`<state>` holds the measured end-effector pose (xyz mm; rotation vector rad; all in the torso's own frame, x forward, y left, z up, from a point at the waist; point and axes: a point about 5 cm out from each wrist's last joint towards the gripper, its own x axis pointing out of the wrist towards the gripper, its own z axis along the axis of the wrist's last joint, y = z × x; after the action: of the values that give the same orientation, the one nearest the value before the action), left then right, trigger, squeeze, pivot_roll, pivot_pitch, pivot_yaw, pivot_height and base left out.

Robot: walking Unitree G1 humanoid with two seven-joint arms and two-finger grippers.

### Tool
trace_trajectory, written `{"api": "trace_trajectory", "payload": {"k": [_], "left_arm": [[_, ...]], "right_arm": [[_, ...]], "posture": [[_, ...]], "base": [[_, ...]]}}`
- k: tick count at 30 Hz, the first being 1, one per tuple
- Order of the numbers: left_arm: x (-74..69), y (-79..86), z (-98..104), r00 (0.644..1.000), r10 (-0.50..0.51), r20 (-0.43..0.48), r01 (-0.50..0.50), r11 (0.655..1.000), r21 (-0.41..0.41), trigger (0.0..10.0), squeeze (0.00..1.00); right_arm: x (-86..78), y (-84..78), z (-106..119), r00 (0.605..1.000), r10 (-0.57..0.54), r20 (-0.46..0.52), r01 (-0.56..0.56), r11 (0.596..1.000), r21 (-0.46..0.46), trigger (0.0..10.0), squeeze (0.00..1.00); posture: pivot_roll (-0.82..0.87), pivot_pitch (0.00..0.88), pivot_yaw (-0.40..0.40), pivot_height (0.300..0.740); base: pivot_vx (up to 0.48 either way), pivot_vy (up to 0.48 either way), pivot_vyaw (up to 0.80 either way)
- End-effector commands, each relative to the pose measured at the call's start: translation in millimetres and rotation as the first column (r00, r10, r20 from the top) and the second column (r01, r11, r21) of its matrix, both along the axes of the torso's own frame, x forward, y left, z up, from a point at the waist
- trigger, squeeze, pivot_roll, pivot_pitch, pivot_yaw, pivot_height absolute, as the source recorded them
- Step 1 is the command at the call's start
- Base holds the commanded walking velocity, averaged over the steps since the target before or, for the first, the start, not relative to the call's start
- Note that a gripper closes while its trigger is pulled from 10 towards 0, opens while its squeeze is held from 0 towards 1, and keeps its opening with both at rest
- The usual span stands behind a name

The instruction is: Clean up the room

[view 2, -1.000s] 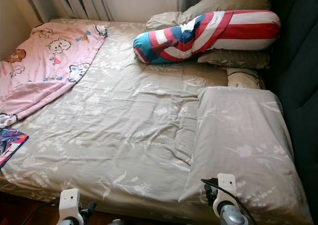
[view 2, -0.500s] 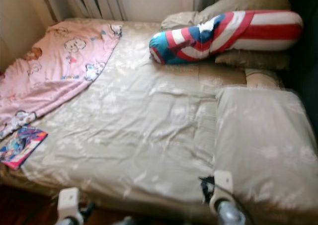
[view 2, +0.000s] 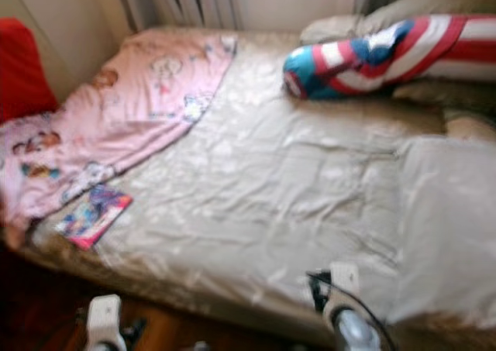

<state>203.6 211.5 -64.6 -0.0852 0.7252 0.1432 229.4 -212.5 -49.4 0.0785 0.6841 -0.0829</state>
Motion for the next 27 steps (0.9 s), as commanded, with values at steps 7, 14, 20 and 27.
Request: {"api": "trace_trajectory", "payload": {"k": [7,14,20,27], "left_arm": [[-3.7,8.7,-1.0,1.0,0.015,-0.025,-0.015,1.0,0.009,10.0,0.0],[-3.1,8.4,-0.7,1.0,0.016,-0.022,-0.016,1.0,0.009,10.0,0.0],[-4.5,7.2,-1.6,1.0,0.016,-0.023,-0.016,1.0,0.007,10.0,0.0],[-5.2,7.7,-1.8,1.0,0.018,-0.022,-0.018,1.0,0.007,10.0,0.0]], "right_arm": [[-2.4,5.3,-2.8,1.0,-0.001,-0.011,0.001,1.0,0.026,10.0,0.0],[-2.6,5.3,-3.0,1.0,-0.001,-0.012,0.001,1.0,0.027,10.0,0.0],[-2.8,5.6,-3.3,1.0,-0.001,-0.015,0.001,1.0,0.029,10.0,0.0],[-4.6,6.1,-4.5,1.0,0.001,-0.021,0.0,1.0,0.029,10.0,0.0]], "posture": [[0.02,0.172,0.032,0.711],[0.02,0.171,0.03,0.711],[0.02,0.172,0.029,0.711],[0.02,0.17,0.029,0.711]], "base": [[0.0,0.425,0.0],[0.0,0.424,0.0],[0.0,0.425,0.0],[0.0,0.424,0.0]]}}
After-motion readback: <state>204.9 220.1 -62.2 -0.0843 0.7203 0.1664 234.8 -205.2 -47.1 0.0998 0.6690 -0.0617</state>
